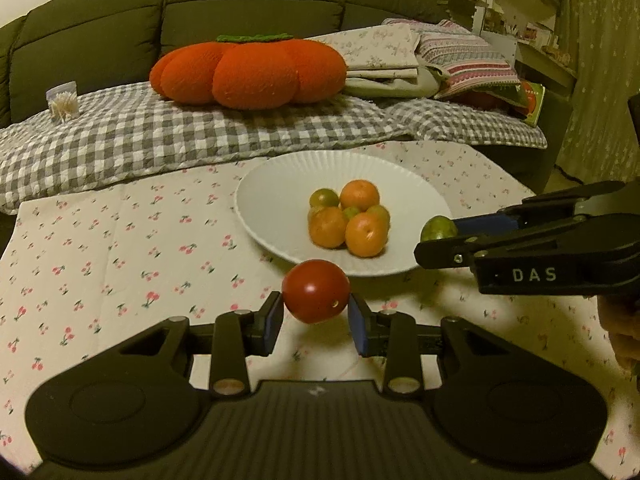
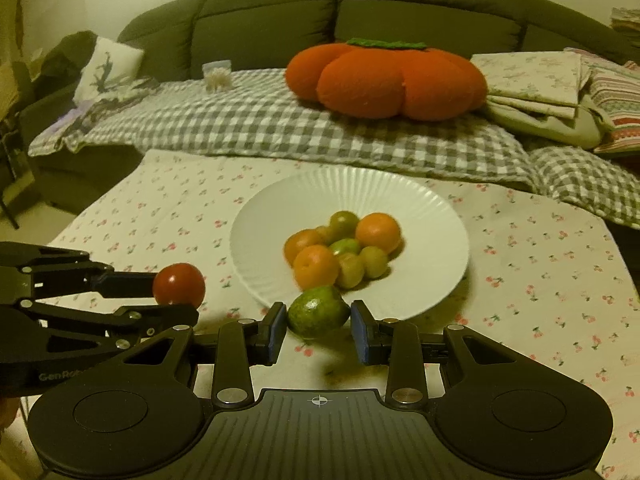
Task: Organize fruits
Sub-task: 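Carry both fruits onto the white plate and open both tools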
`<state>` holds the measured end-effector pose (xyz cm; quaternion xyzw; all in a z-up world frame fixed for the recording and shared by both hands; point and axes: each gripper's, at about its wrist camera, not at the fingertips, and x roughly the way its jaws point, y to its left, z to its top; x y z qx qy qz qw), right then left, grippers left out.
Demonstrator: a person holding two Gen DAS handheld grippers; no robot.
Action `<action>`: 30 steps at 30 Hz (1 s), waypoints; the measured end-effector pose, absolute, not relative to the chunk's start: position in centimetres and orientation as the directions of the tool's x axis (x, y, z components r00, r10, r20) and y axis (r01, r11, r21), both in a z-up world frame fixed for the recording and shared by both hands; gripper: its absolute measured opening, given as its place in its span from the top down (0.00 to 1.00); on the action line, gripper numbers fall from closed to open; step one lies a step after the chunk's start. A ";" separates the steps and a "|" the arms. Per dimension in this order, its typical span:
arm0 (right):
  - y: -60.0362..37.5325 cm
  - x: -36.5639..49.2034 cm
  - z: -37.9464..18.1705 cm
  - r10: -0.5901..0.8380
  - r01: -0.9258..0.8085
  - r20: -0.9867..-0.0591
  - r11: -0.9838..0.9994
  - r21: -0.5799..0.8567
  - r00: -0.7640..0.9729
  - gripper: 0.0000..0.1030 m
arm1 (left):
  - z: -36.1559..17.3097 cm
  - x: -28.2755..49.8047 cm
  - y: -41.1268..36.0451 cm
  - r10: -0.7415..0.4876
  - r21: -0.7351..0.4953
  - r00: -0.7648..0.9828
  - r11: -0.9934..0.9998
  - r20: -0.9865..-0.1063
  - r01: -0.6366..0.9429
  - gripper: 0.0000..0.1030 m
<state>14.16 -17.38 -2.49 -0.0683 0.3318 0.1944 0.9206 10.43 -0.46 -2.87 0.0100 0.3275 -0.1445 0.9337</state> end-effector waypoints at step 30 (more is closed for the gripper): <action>-20.2 18.7 -3.7 0.270 -0.296 -0.641 0.953 0.070 0.718 0.68 | -3.4 16.0 -3.8 -0.257 -0.144 0.728 0.966 -0.636 0.215 0.67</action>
